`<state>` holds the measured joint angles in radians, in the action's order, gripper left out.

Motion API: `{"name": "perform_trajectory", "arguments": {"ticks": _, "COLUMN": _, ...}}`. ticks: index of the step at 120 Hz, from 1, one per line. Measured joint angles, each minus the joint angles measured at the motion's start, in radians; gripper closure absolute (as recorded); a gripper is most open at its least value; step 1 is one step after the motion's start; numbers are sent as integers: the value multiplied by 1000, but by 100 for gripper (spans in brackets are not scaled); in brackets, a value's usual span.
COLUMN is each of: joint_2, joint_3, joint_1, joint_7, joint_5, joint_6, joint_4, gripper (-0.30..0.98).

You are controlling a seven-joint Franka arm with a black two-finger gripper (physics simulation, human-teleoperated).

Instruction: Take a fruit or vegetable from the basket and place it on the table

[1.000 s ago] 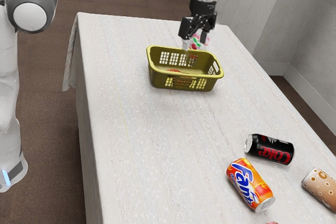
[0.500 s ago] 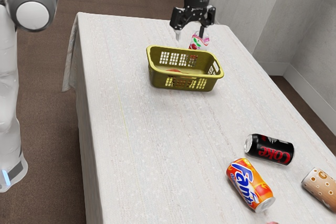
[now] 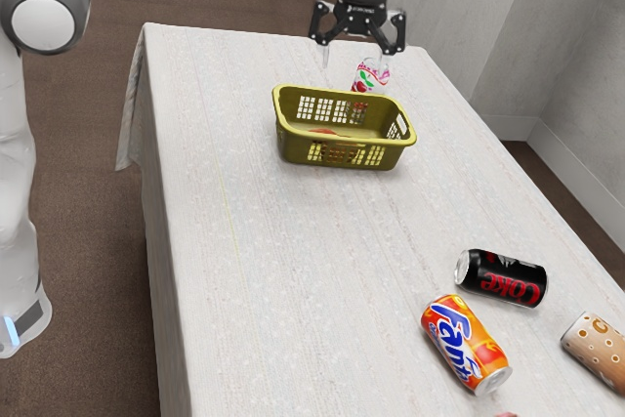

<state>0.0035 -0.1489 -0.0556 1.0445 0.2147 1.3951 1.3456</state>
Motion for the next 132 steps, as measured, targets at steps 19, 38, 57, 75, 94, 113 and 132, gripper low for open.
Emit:
{"name": "perform_trajectory", "arguments": {"ticks": 19, "joint_2": 6, "joint_3": -26, "joint_1": -45, "joint_7": -145, "joint_5": 1, "joint_6": -7, "joint_4": 1, "gripper": 0}}
{"name": "perform_trajectory", "arguments": {"ticks": 38, "joint_2": 22, "joint_3": -47, "joint_1": -65, "joint_7": -290, "joint_5": 1, "joint_6": -10, "joint_4": 3, "gripper": 0}}
{"name": "perform_trajectory", "arguments": {"ticks": 57, "joint_2": 37, "joint_3": -101, "joint_1": -6, "joint_7": -477, "joint_5": 0, "joint_6": -15, "joint_4": 15, "gripper": 0}}
{"name": "perform_trajectory", "arguments": {"ticks": 75, "joint_2": 66, "joint_3": -106, "joint_1": 207, "joint_7": -647, "joint_5": 0, "joint_6": -18, "joint_4": 16, "gripper": 0}}
{"name": "perform_trajectory", "arguments": {"ticks": 94, "joint_2": 83, "joint_3": -105, "joint_1": 206, "joint_7": -787, "joint_5": 2, "joint_6": -21, "joint_4": 15, "gripper": 0}}
{"name": "perform_trajectory", "arguments": {"ticks": 113, "joint_2": 83, "joint_3": -106, "joint_1": 182, "joint_7": -895, "joint_5": 4, "joint_6": -22, "joint_4": 15, "gripper": 0}}
{"name": "perform_trajectory", "arguments": {"ticks": 132, "joint_2": 115, "joint_3": -104, "joint_1": 197, "joint_7": -979, "joint_5": 9, "joint_6": -21, "joint_4": 15, "gripper": 0}}
